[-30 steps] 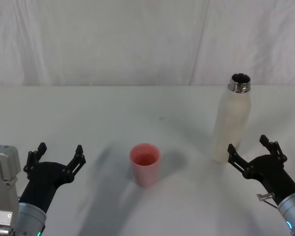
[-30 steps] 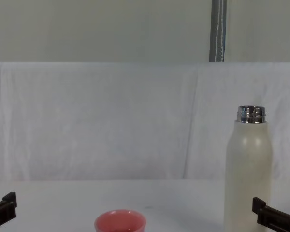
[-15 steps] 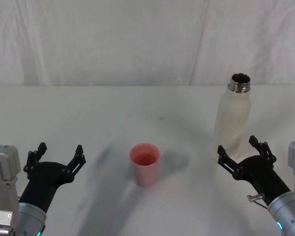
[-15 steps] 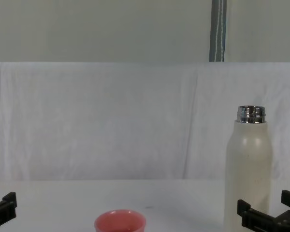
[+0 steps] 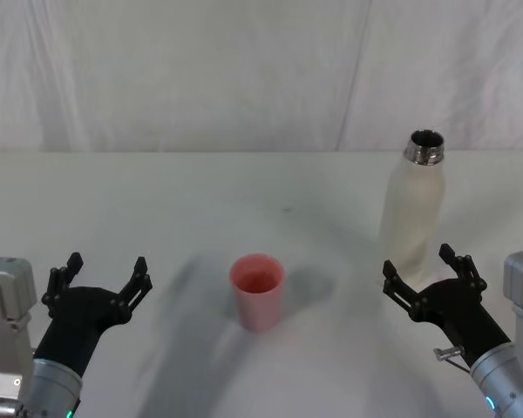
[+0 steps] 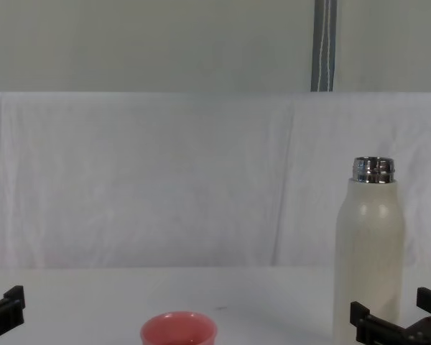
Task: Grasp the thermos with one hand and pour water into the cup lid.
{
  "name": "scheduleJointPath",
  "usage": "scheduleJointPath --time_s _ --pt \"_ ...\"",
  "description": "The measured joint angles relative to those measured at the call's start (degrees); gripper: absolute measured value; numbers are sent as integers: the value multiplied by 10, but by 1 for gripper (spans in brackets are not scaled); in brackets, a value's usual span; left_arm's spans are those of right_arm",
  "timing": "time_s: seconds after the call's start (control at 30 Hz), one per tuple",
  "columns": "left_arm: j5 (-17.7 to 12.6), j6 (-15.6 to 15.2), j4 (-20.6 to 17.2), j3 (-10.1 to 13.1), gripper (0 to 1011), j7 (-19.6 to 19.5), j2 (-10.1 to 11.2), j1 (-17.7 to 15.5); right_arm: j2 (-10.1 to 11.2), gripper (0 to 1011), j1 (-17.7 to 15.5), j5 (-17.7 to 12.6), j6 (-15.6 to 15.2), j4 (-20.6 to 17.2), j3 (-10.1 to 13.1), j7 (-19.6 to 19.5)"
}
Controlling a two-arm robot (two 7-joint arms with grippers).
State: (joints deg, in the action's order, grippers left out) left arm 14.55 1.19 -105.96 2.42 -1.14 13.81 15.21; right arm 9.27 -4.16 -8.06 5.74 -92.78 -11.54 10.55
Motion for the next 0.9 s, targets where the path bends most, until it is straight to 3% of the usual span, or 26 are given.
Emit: scheduleJointPath --time_s 0.9 --pt "0 0 0 0 1001 0 0 0 2 1000 0 -3 1 0 1 2"
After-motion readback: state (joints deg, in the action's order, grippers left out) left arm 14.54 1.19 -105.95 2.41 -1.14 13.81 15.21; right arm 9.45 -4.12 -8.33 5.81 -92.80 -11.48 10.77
